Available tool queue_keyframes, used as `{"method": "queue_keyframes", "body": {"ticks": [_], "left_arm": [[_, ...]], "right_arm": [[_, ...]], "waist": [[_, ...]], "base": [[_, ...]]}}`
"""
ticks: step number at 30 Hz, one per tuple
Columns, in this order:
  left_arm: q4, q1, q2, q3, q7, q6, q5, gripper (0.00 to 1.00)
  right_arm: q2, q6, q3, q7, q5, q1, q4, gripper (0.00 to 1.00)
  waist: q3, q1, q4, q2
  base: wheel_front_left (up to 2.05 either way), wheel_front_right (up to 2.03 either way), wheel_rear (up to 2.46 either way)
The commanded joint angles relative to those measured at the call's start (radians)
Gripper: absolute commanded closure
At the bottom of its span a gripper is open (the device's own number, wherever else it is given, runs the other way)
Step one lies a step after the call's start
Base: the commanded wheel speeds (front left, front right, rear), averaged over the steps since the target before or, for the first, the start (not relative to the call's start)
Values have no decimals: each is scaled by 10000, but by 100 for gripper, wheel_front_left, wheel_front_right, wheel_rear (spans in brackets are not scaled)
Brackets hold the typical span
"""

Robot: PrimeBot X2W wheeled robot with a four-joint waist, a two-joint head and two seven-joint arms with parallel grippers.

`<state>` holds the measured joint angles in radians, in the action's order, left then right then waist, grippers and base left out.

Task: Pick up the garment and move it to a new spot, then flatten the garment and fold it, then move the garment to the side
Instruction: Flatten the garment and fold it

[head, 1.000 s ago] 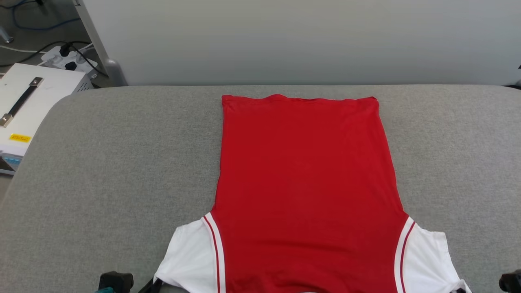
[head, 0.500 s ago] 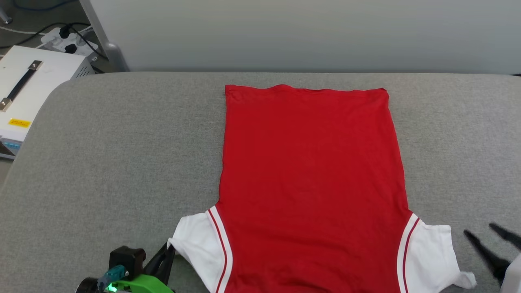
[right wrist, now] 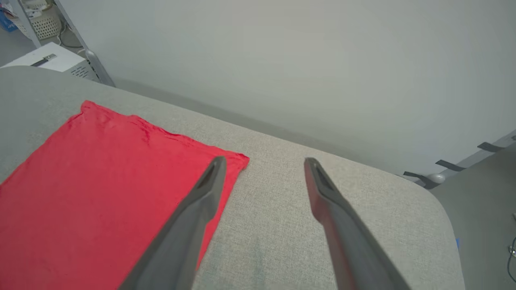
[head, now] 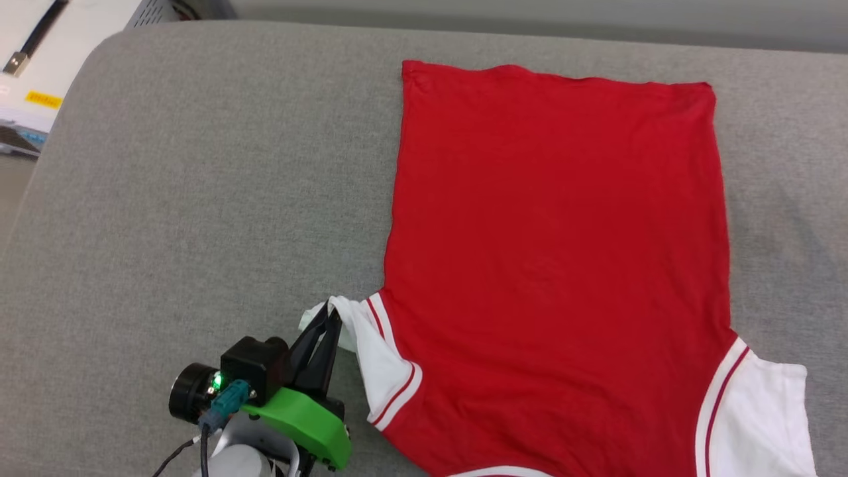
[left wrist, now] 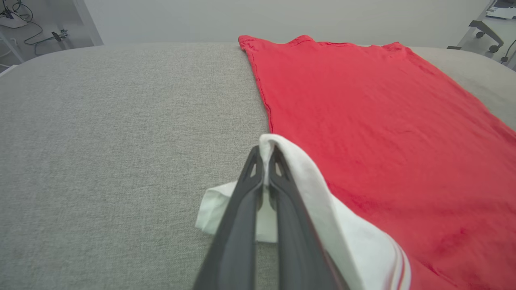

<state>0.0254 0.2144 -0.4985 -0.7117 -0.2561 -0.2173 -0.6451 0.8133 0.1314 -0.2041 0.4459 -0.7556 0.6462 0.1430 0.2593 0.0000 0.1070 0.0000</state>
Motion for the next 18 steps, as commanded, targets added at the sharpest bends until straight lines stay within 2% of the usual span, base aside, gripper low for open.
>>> {"method": "queue_keyframes", "body": {"ticks": [1, 4, 8, 12, 18], "left_arm": [[-177, 252, 153, 9, -57, -120, 262, 100], [-355, 466, 343, 6, -57, -124, 503, 100], [-466, 708, 595, 18, -57, -134, 721, 100], [-455, 1029, 828, -36, -57, 36, 894, 100], [-463, 1295, 1118, 117, -57, 203, 1117, 100]], "right_arm": [[-148, -7, -423, 1689, -189, 1136, 581, 0], [-353, -7, -687, 3529, -268, 2561, 1512, 0], [-472, -7, -1104, 5182, 243, 3764, 2611, 0], [-680, -7, -1056, 5667, 712, 4543, 3508, 0], [-1058, -7, -938, 5654, 1184, 4903, 4366, 0]], "waist": [[1238, 0, 940, 0], [1718, 0, 1256, 0], [2246, 0, 1611, 0], [2773, 0, 2001, 0], [3452, 0, 2291, 0]], "base": [[0, 0, 0], [0, 0, 0], [0, 0, 0], [0, 0, 0], [0, 0, 0]]}}
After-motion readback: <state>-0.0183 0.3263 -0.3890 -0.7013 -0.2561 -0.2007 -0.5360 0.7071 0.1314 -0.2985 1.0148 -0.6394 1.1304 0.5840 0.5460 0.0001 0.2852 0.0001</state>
